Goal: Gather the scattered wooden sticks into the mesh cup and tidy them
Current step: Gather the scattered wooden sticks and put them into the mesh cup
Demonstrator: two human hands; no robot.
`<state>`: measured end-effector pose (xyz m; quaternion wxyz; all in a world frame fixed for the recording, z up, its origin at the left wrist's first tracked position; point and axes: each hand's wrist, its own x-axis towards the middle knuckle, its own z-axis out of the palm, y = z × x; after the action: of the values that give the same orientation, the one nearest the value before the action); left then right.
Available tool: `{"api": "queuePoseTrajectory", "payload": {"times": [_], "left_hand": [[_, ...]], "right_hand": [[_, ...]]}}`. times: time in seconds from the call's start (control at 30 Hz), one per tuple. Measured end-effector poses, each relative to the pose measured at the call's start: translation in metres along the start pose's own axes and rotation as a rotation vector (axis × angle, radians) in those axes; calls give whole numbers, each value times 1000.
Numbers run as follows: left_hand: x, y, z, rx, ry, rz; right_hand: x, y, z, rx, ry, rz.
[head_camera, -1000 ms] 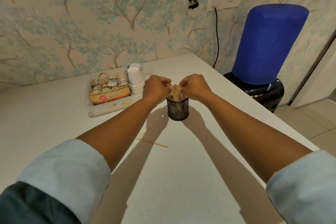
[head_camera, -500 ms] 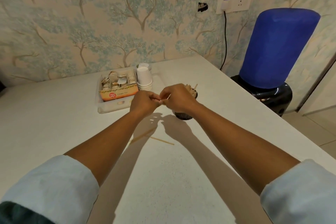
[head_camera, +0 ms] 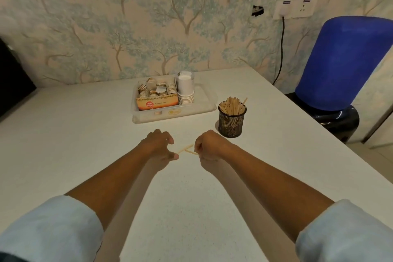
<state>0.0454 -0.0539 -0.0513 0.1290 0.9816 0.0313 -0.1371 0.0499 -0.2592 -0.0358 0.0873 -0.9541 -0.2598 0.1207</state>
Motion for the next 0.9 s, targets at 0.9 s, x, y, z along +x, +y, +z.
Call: {"api": "queuePoseTrajectory", "payload": {"times": [0.9], "left_hand": [[-24,-31,7,-211,47,70]], "right_hand": [[3,-31,-1,-84,-63,40]]}}
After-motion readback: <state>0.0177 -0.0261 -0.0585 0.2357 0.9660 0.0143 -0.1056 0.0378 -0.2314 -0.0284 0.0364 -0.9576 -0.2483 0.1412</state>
